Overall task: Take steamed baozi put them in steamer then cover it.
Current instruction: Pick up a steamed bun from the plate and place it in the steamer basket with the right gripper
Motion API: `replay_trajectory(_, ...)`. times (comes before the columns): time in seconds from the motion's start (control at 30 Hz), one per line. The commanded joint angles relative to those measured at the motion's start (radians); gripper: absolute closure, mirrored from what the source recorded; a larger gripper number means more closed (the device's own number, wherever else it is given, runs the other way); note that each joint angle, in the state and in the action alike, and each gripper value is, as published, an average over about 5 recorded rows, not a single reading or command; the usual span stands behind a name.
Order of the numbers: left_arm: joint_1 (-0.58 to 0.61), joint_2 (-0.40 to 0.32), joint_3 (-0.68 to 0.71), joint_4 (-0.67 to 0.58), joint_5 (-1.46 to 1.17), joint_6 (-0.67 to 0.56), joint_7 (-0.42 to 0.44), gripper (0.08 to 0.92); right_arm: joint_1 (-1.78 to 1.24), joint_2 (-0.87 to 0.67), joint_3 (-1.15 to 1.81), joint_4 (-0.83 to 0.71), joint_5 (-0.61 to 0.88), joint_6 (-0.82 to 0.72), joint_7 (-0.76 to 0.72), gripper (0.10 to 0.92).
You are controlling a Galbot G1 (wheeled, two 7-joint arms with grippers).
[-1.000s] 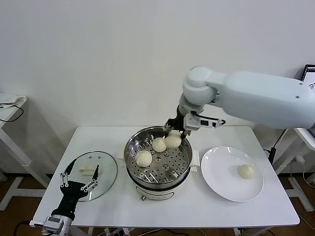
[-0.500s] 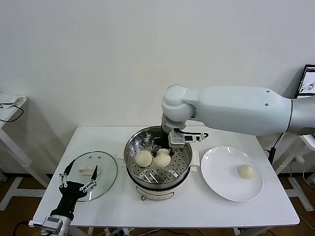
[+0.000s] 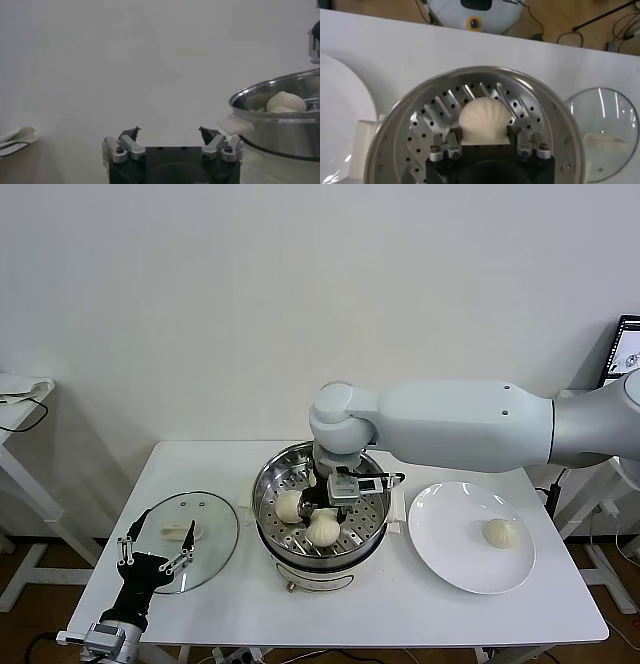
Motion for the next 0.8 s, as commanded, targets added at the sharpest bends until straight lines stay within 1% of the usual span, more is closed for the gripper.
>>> replay_trajectory(0.03, 0.000, 0.000, 0.000, 0.000, -0.001, 0.001, 0.000, 0.177, -0.036, 0.022, -0.001, -0.015, -0.003, -0.011, -0.016, 0.414)
replay_trajectory(0.43, 0.006, 0.000, -0.007, -0.005, -0.003, 0.000, 0.001, 0.177, -0.045, 0.023, -0.001, -0.021, -0.006, -0.031, -0.031, 0.404)
replay_trajectory(0.53, 0.007, -0.001, -0.006, -0.004, -0.003, 0.000, 0.001, 0.177, -0.038, 0.008, 0.002, -0.014, -0.003, -0.038, -0.032, 0.350)
replay_trajectory(0.67, 0.007, -0.002, -0.005, -0.006, -0.002, 0.000, 0.000, 0.177, -0.012, -0.032, 0.024, -0.003, 0.024, -0.048, -0.034, 0.244)
replay_trajectory(0.8, 0.009, -0.003, -0.002, -0.011, -0.001, 0.000, 0.000, 0.177, 0.064, -0.111, 0.037, 0.011, 0.108, -0.082, -0.056, 0.206)
